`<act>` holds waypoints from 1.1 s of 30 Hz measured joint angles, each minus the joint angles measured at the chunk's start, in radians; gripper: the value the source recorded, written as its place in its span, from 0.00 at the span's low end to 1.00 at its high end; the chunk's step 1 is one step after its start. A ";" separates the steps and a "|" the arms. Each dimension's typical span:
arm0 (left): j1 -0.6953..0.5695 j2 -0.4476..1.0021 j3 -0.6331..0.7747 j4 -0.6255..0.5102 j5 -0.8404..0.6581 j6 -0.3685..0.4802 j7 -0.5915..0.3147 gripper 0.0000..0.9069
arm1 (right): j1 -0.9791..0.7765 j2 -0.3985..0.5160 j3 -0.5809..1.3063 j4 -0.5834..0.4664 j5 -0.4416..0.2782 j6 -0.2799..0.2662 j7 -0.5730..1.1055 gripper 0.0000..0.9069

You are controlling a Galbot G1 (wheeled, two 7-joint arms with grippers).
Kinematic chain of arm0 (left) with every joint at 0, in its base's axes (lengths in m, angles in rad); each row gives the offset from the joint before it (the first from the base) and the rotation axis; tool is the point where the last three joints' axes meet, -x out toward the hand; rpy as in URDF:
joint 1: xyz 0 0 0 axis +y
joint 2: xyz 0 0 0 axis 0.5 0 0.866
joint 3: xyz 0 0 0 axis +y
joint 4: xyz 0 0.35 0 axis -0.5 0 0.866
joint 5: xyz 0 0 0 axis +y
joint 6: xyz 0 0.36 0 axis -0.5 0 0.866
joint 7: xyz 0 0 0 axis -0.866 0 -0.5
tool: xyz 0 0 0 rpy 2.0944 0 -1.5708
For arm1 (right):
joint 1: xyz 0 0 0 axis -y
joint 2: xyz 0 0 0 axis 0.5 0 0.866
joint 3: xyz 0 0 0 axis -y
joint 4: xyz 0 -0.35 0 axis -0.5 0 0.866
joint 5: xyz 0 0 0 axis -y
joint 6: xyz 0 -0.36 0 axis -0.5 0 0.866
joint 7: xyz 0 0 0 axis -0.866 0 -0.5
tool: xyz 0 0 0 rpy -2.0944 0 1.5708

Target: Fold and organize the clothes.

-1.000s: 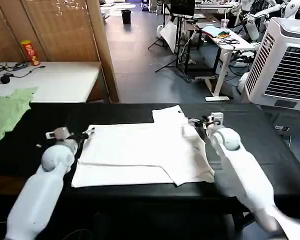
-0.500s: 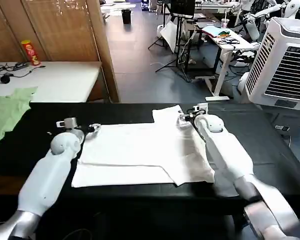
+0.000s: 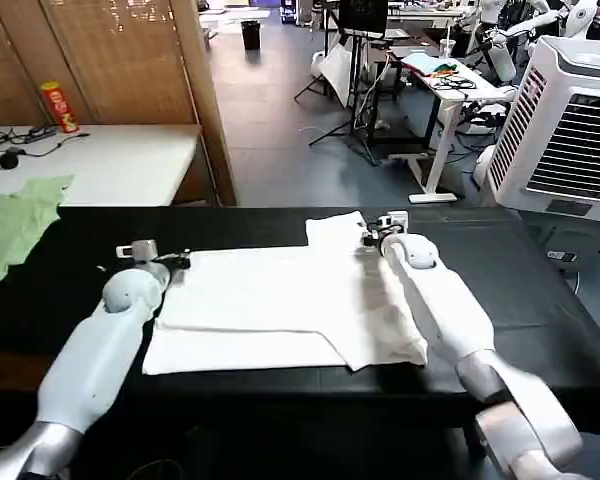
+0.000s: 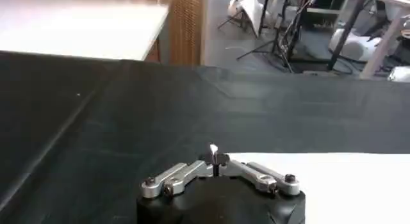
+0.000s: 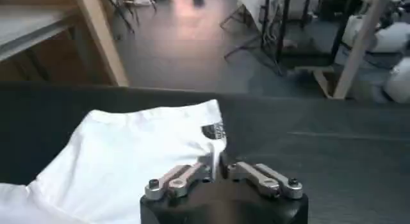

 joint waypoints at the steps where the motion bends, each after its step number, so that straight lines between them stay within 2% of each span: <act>1: 0.002 0.001 -0.005 -0.005 0.004 -0.004 -0.002 0.00 | -0.010 -0.006 0.005 0.019 -0.004 0.000 0.002 0.00; 5: 0.022 0.015 -0.027 -0.039 0.018 -0.017 -0.001 0.00 | -0.066 -0.045 0.031 0.144 0.001 -0.003 0.012 0.00; 9: 0.064 0.034 -0.060 -0.098 0.005 -0.016 -0.002 0.00 | -0.143 -0.105 0.058 0.298 0.041 -0.017 0.020 0.00; 14: 0.155 0.067 -0.109 -0.229 0.009 -0.018 -0.005 0.00 | -0.255 -0.191 0.089 0.503 0.074 -0.045 0.027 0.00; 19: 0.303 0.100 -0.170 -0.390 0.007 -0.025 -0.006 0.00 | -0.378 -0.264 0.125 0.684 0.074 -0.119 0.064 0.00; 24: 0.459 0.120 -0.236 -0.533 0.034 -0.050 -0.037 0.00 | -0.491 -0.318 0.160 0.821 0.070 -0.205 0.091 0.00; 28: 0.575 0.114 -0.280 -0.619 0.070 -0.062 -0.042 0.00 | -0.593 -0.349 0.191 0.915 0.070 -0.227 0.091 0.00; 33: 0.682 0.106 -0.323 -0.667 0.090 -0.071 -0.043 0.00 | -0.698 -0.366 0.217 0.981 0.066 -0.232 0.091 0.00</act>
